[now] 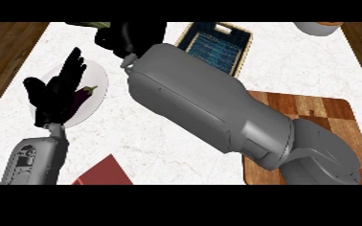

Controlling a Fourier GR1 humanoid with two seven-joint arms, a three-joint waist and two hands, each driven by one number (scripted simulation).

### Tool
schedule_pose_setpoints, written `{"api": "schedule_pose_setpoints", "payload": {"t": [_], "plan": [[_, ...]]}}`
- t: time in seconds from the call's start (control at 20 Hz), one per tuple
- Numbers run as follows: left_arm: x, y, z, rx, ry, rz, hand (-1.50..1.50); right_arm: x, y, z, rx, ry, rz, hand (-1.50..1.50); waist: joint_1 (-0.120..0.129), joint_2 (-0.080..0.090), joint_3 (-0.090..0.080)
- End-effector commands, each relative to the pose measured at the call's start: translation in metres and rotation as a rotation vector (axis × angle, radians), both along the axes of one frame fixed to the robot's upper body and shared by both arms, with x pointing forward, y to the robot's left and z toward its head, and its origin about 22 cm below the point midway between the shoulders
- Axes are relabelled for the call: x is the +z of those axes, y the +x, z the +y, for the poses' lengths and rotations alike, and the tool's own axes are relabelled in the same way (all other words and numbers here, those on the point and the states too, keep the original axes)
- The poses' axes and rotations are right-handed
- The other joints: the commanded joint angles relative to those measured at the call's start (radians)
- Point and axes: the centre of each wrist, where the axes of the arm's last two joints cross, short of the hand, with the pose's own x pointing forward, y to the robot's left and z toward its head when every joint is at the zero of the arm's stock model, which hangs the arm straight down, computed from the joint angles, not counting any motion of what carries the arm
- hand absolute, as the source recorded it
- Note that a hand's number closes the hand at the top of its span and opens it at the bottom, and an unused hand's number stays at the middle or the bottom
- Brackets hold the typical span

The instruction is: Pick the squash from the cutting board and place it in the basket

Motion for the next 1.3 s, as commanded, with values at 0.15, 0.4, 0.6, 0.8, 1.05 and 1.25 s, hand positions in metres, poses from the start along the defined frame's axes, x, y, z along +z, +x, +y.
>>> {"api": "schedule_pose_setpoints", "payload": {"t": [0.15,0.4,0.6,0.8,1.05,1.25], "plan": [[0.005,0.002,-0.010,-0.001,0.002,0.001,0.00,-0.025,0.029,-0.020,-0.089,-0.038,0.097,1.50,0.007,0.006,0.000],[0.006,-0.008,0.005,0.031,0.003,-0.019,0.00,-0.027,0.049,-0.039,-0.066,-0.022,0.103,1.50,-0.018,0.002,0.002],[-0.006,-0.016,0.017,0.035,-0.003,-0.005,0.00,-0.039,0.040,-0.038,-0.016,0.036,0.133,1.50,-0.020,-0.003,0.001],[0.006,-0.013,0.009,0.044,0.003,-0.007,0.00,-0.048,0.056,-0.058,0.004,0.049,0.148,1.50,-0.035,-0.005,0.002],[-0.006,-0.014,0.012,0.031,0.004,-0.009,0.00,-0.048,0.075,-0.074,0.000,-0.661,-0.073,1.50,-0.030,-0.005,-0.002],[0.004,-0.014,0.013,0.034,-0.002,0.011,0.00,-0.038,0.075,-0.063,-0.009,-0.788,-0.126,1.50,-0.030,-0.008,0.001]]}}
